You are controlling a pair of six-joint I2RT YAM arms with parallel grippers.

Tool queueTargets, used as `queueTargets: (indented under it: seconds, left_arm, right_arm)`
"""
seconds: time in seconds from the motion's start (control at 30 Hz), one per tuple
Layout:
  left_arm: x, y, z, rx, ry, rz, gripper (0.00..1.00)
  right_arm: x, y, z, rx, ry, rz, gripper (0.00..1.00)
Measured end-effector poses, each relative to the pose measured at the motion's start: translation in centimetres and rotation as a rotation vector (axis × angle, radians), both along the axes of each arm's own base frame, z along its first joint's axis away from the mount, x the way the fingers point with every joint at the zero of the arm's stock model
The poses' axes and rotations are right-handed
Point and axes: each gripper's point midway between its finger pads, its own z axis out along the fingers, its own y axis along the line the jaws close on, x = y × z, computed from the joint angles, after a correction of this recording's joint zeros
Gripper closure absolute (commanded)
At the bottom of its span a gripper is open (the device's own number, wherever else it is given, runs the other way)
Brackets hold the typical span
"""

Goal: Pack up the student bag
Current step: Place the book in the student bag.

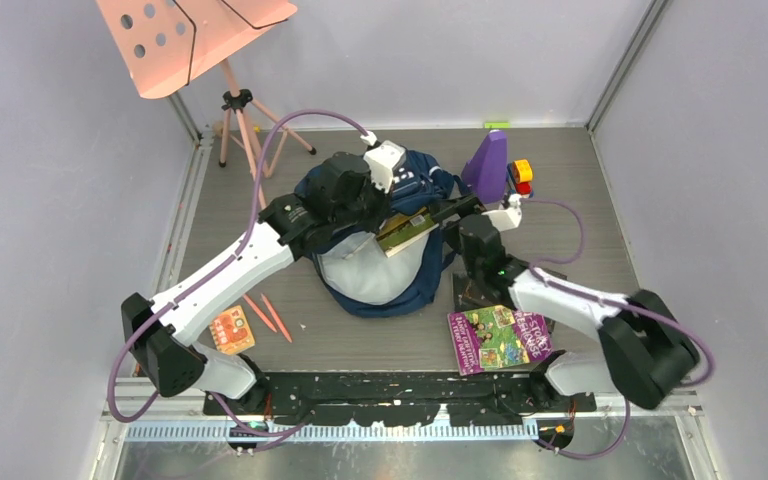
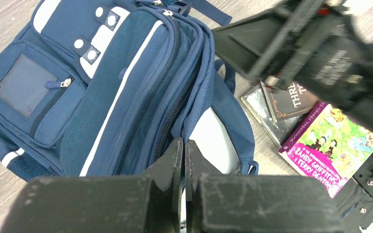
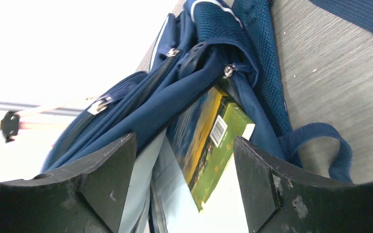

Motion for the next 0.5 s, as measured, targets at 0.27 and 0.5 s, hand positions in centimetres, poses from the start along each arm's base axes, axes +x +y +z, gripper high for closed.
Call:
queueTargets:
  seconds: [0.27, 0.5]
  left_arm:
    - [0.4, 0.1, -1.2, 0.018, 0.029, 0.023, 1.00]
    - [-0.1, -0.2, -1.7, 0.001, 0.061, 0.014, 0.41]
  right_arm:
    - [-5.9, -3.7, 2.1, -0.166, 0.084, 0.104, 0.02]
    - [-6.6, -15.1, 2.3, -0.325, 0.339, -0.041, 0.02]
